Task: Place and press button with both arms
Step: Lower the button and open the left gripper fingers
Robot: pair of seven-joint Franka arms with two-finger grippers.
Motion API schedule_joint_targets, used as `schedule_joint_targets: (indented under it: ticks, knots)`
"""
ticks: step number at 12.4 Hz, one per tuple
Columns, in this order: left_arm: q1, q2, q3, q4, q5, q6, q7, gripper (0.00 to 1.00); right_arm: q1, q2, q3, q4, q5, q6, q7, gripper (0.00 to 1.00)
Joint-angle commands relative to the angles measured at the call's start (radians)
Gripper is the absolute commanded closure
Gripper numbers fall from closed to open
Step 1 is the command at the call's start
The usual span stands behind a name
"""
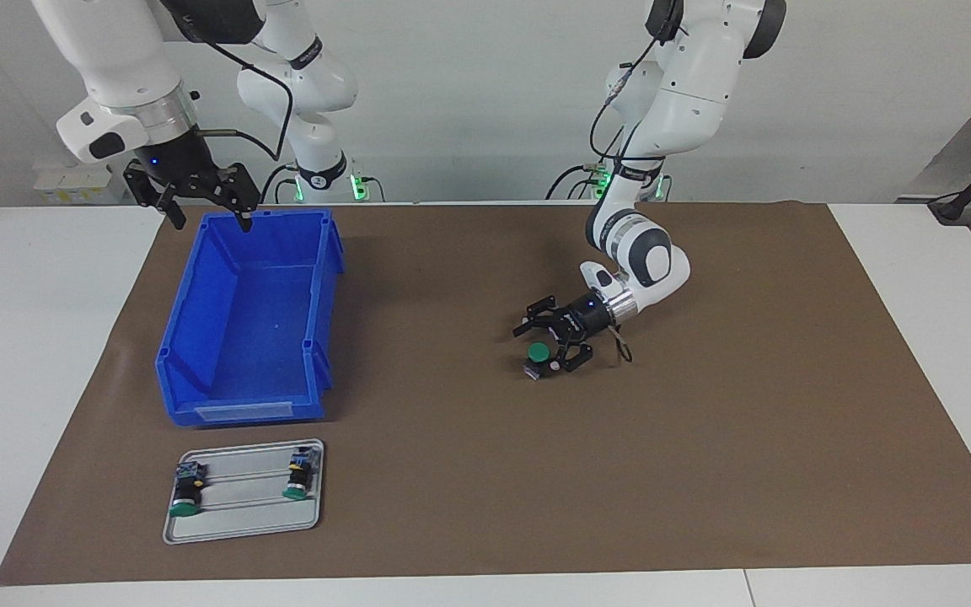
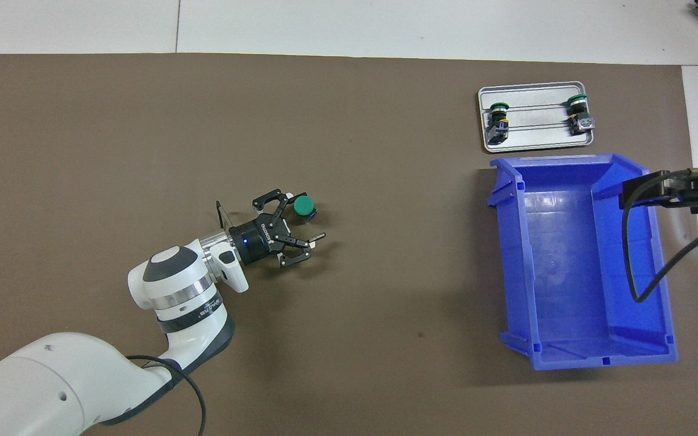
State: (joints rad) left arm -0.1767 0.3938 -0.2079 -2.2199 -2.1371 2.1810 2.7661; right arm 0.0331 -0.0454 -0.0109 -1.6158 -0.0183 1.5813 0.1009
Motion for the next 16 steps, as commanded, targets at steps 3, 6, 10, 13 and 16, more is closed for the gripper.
schedule_joint_targets:
  ticks: [3, 6, 10, 13, 16]
  knots:
    - [0.000, -0.012, -0.004, -0.017, -0.015, 0.069, 0.139, 0.05, -0.007, -0.024, 0.005, -0.023, 0.018, -0.001, 0.011, 0.00]
    - [-0.015, -0.010, -0.005, -0.020, -0.015, 0.118, 0.141, 0.05, -0.007, -0.024, 0.005, -0.023, 0.018, -0.001, 0.011, 0.00]
    - [-0.026, -0.045, -0.008, -0.011, -0.015, 0.155, 0.099, 0.05, -0.007, -0.024, 0.003, -0.024, 0.018, -0.001, 0.010, 0.00]
    - [-0.035, -0.056, -0.015, -0.011, -0.015, 0.186, 0.098, 0.05, -0.007, -0.024, 0.005, -0.024, 0.018, -0.001, 0.008, 0.00]
    - [-0.064, -0.073, -0.016, 0.006, -0.017, 0.221, 0.050, 0.05, -0.007, -0.024, 0.005, -0.024, 0.018, -0.001, 0.008, 0.00]
